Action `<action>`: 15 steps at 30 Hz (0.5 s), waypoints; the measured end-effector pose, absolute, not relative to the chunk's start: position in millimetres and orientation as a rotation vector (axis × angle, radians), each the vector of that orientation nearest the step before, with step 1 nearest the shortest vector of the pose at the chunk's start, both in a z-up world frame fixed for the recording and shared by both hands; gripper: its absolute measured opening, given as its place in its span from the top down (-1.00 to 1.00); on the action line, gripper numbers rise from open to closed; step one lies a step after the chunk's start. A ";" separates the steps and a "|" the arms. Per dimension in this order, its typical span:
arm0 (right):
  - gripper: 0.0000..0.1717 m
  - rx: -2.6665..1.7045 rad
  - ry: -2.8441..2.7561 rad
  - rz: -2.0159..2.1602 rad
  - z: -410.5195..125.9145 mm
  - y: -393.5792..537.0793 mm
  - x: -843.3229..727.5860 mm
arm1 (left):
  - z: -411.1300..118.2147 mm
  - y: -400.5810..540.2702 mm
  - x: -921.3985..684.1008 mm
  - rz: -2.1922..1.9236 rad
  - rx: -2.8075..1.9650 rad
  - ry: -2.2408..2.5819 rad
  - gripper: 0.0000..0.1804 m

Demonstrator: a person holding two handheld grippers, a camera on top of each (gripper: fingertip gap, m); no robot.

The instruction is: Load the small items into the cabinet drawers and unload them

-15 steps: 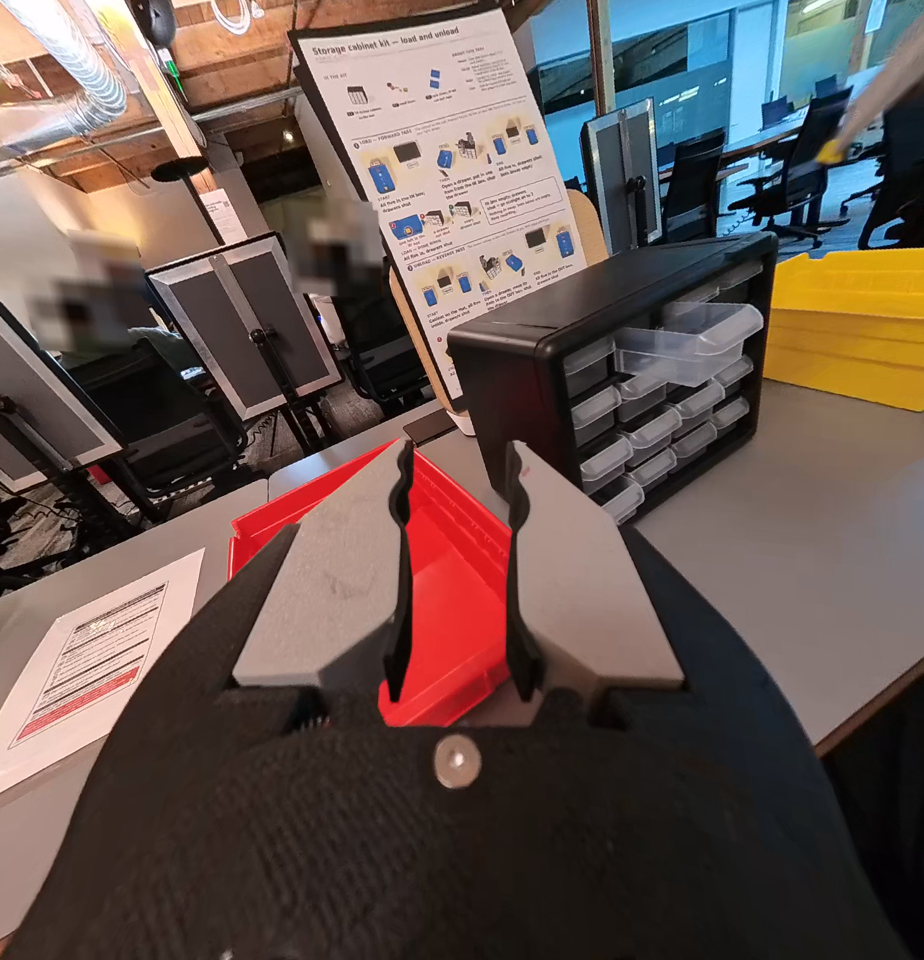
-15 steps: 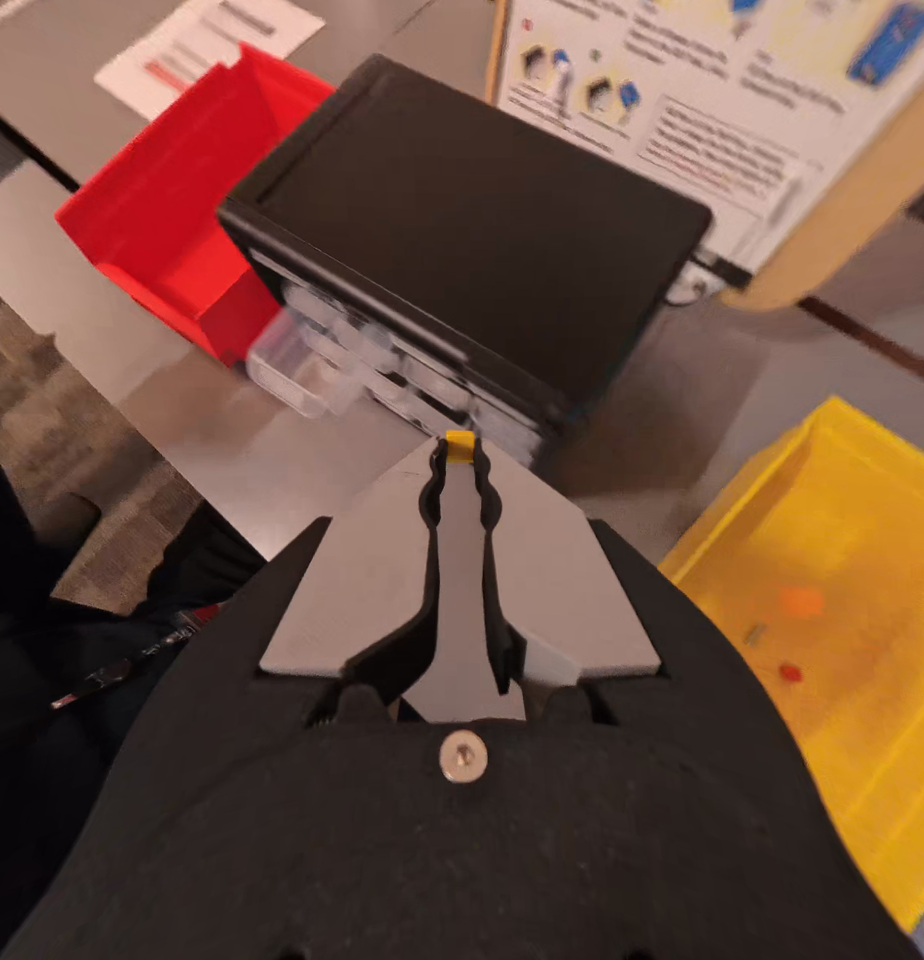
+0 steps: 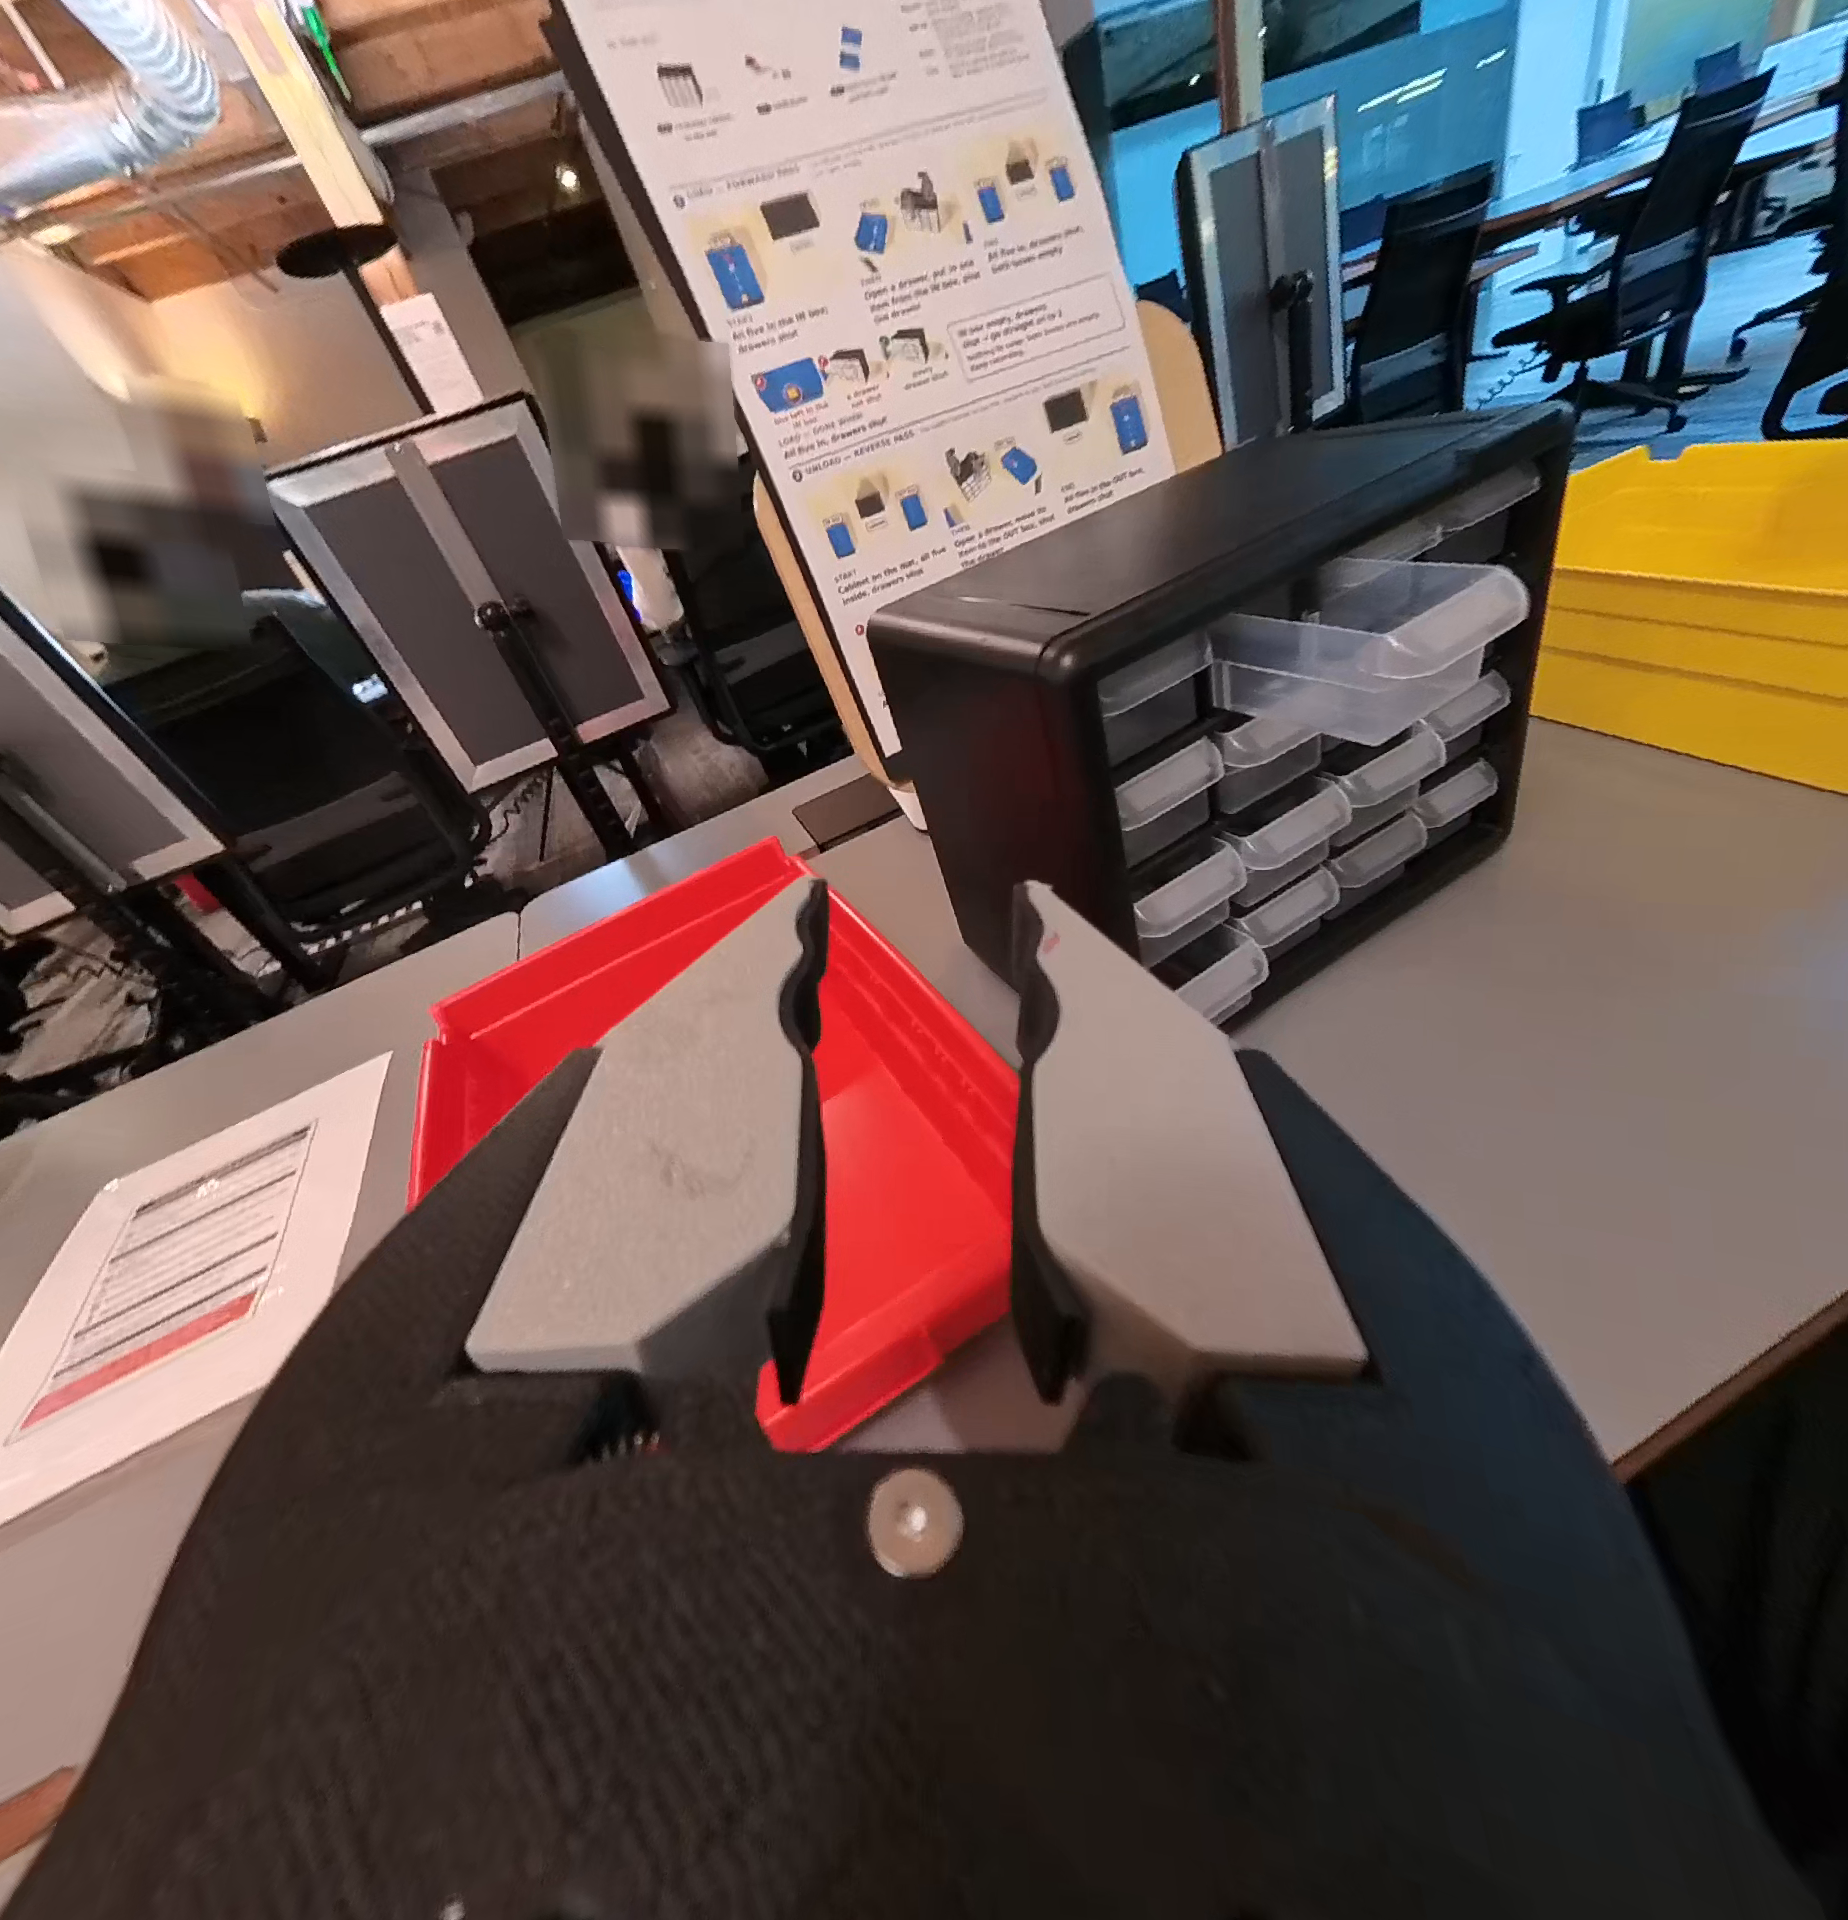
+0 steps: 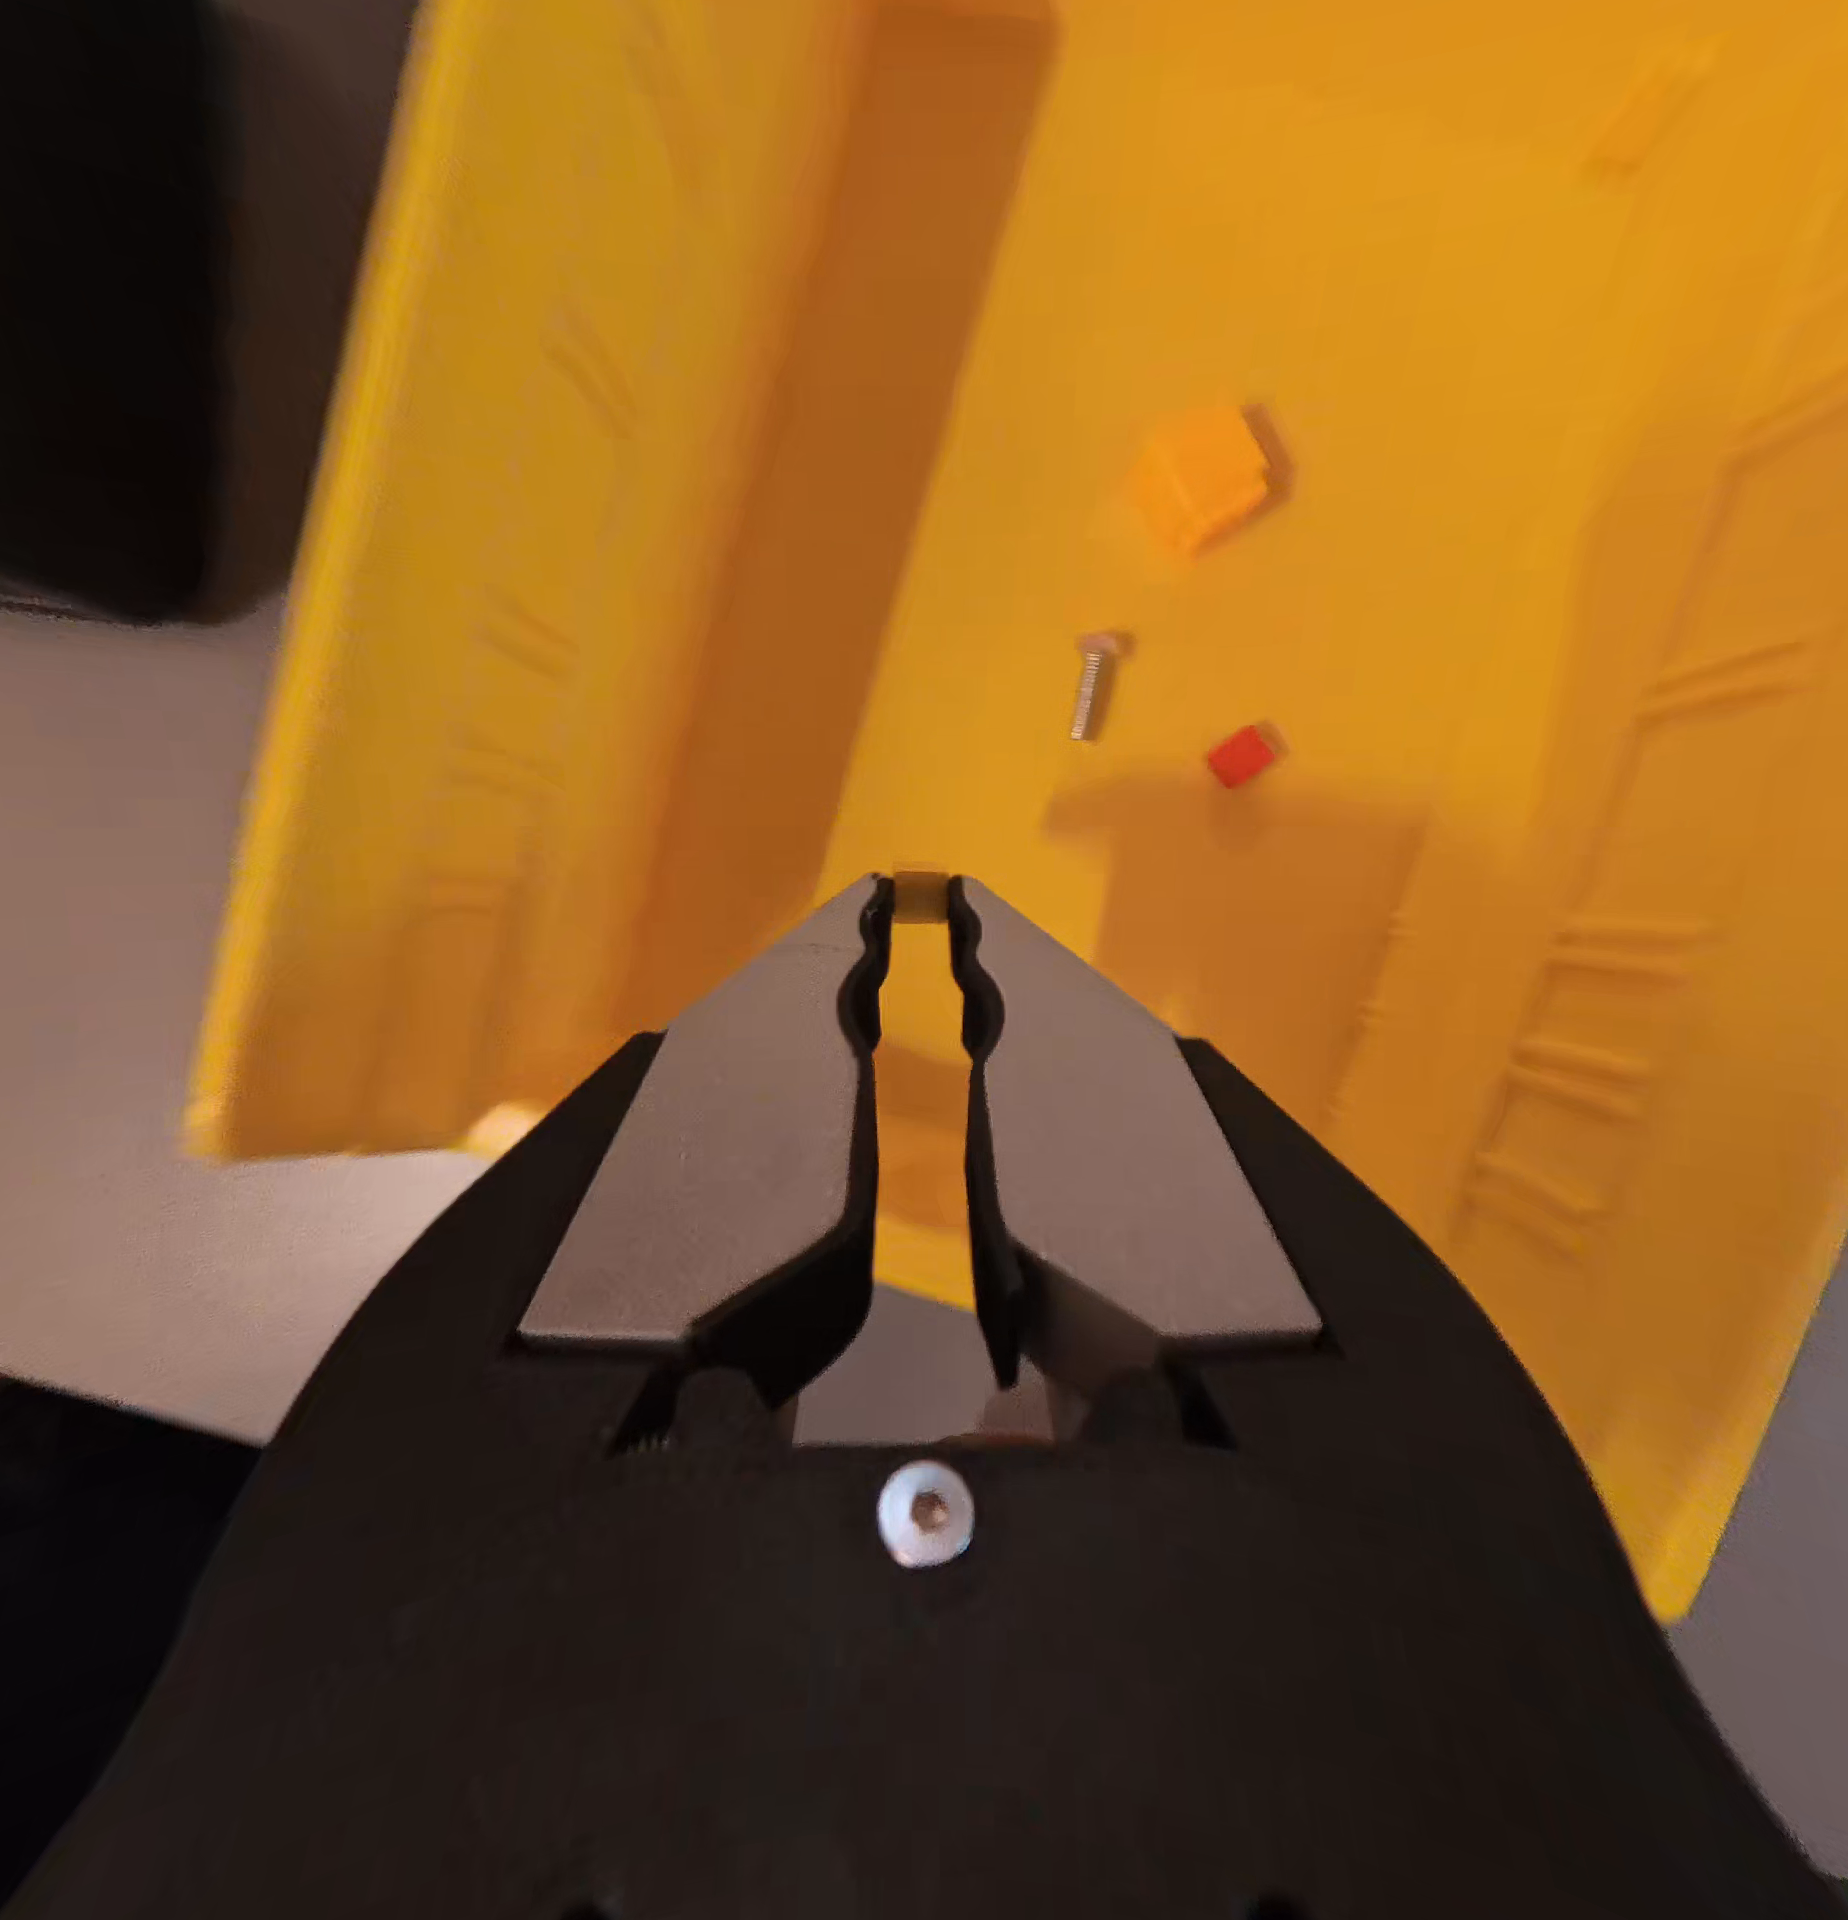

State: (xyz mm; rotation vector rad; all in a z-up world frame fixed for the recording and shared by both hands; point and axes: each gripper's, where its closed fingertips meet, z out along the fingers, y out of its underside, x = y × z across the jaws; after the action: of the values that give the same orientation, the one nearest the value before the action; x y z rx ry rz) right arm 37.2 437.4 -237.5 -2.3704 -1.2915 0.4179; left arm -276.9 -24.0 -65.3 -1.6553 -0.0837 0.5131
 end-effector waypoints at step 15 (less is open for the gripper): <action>0.84 -2.118 -1.300 0.519 -184.9 404.5 1.3 | -70.4 -36.6 -293.2 0.532 -1.665 -0.133 0.63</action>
State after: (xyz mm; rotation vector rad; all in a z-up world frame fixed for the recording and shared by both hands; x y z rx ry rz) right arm 1.3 404.5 -184.9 -2.1175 -1.3003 0.5188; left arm -293.2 -36.6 -70.4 -1.6650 -0.1327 0.5321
